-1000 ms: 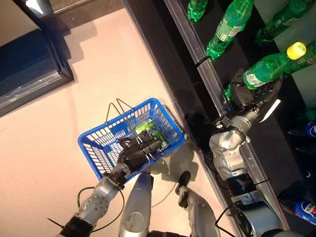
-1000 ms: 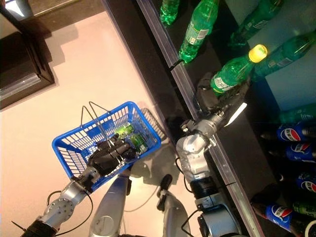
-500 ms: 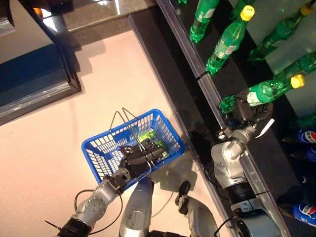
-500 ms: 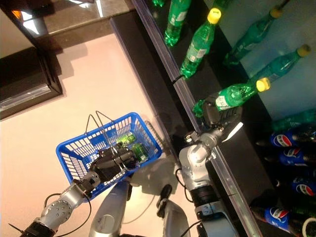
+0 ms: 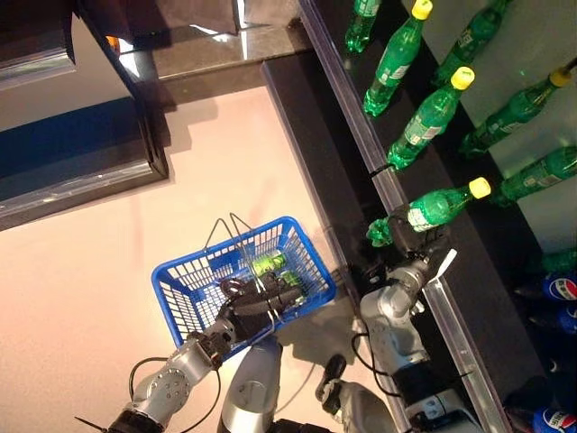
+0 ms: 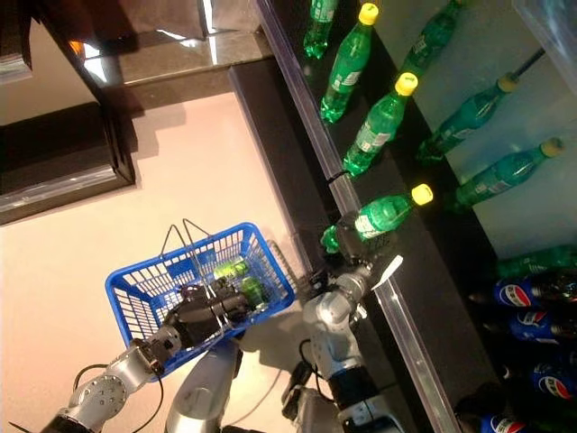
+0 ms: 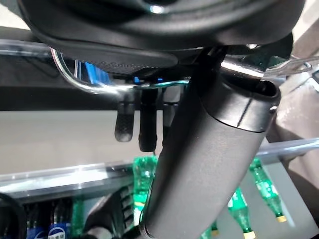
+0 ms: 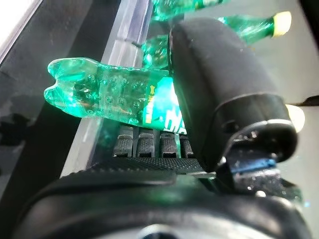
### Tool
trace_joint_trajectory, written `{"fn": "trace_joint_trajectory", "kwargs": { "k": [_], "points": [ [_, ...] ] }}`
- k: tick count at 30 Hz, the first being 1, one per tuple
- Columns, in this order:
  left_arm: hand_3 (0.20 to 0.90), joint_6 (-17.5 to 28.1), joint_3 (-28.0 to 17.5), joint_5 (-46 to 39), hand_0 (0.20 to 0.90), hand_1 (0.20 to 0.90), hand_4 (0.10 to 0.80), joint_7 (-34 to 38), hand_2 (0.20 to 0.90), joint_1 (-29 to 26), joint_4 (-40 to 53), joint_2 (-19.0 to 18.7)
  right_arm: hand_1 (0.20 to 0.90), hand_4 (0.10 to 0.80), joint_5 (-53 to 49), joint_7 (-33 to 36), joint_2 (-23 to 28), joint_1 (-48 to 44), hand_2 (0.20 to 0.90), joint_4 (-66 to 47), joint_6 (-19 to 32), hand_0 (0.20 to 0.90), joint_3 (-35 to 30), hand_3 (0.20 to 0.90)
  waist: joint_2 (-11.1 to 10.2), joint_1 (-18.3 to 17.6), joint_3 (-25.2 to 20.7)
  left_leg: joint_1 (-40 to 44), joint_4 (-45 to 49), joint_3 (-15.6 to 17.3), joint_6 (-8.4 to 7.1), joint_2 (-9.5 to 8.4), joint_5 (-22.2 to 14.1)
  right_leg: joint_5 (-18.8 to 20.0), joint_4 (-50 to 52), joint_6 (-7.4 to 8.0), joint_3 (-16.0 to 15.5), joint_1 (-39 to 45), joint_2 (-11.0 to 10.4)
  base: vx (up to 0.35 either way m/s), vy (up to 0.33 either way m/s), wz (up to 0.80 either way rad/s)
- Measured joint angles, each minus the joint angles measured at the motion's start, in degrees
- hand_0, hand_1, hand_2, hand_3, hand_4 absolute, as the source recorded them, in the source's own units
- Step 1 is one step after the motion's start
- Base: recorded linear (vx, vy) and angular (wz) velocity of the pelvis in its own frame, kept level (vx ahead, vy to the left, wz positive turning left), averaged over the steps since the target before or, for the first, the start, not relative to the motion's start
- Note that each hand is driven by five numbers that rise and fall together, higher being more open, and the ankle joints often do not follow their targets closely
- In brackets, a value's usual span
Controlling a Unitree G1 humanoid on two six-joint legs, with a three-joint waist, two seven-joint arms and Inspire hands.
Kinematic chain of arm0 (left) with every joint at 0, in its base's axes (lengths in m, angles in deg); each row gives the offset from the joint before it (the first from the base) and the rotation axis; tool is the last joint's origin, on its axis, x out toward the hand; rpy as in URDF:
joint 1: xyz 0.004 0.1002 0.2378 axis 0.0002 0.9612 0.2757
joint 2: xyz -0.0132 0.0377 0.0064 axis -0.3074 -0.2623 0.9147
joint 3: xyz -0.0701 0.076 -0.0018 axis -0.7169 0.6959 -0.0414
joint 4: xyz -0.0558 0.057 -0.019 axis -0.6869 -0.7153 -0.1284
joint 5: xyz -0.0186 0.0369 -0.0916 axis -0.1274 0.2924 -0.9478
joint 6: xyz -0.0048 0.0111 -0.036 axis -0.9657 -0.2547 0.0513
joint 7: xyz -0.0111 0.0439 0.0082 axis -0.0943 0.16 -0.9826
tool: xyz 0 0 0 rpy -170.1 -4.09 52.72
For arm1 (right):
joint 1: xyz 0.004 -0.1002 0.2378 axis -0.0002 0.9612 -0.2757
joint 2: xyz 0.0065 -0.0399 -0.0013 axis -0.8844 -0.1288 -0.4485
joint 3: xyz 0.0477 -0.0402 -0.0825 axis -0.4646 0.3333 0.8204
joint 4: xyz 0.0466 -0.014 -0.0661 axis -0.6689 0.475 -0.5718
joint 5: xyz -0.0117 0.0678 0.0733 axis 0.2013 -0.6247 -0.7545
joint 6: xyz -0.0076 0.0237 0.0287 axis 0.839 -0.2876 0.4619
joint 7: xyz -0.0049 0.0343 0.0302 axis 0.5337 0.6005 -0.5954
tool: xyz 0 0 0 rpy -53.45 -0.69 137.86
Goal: Pick up the drink and place into the basket.
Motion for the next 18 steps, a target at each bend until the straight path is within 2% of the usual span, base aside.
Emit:
{"fn": "trace_joint_trajectory", "kwargs": {
  "k": [4, 9, 15, 18],
  "points": [
    [0.2, -0.13, -1.32, 1.75, 0.3, 0.3, 0.1, 0.0, 0.3, 1.4, 0.02, 1.0, 0.3, 0.1, 2.32, -1.25, 0.82, 2.65, 0.3, -7.59, -1.59, 0.3, 1.2, 0.2, -0.24, -0.53, -0.06, 1.82, -0.28, 0.05, 0.0, -0.01, -0.13, -0.03, -0.04, 0.04, 0.16, 1.8, -0.38, 0.038, 0.073, 0.0],
    [0.2, -0.11, -1.02, 2.0, 0.3, 0.3, 0.1, -0.01, 0.3, 2.23, 0.66, 1.28, 0.3, 0.1, 4.33, -5.98, 3.25, 5.22, 0.3, -15.99, -3.89, 0.3, 3.4, 0.2, -0.31, -1.59, -0.1, 3.08, -0.27, 0.48, 0.27, 0.02, -0.28, -0.06, 0.52, 0.07, 0.84, 2.55, -0.53, 0.001, 0.082, -0.04],
    [0.2, -0.11, -0.45, 2.0, 0.3, 0.3, 0.1, -0.02, 0.3, 3.27, 2.24, 1.32, 0.3, 0.1, 4.6, -12.51, 5.95, 6.38, 0.3, -19.14, -8.18, 0.3, 6.88, 0.2, -0.28, -3.02, -0.12, 4.73, -1.26, 1.18, 0.33, -0.12, -0.12, -0.12, 0.65, 0.2, 1.4, 3.4, -0.96, -0.007, 0.077, -0.05],
    [0.2, -0.11, 1.25, 2.0, 0.3, 0.3, 0.1, -0.02, 0.3, 3.34, 3.54, 1.36, 0.3, 0.1, 4.53, -14.9, 7.15, 6.45, 0.3, -19.13, -10.64, 0.3, 7.84, 0.2, -0.24, -3.08, -0.13, 5.4, -2.36, 1.33, 0.03, -0.28, 0.54, -0.15, 0.64, 0.25, 1.42, 3.48, -1.2, -0.014, 0.068, -0.02]
  ]
}}
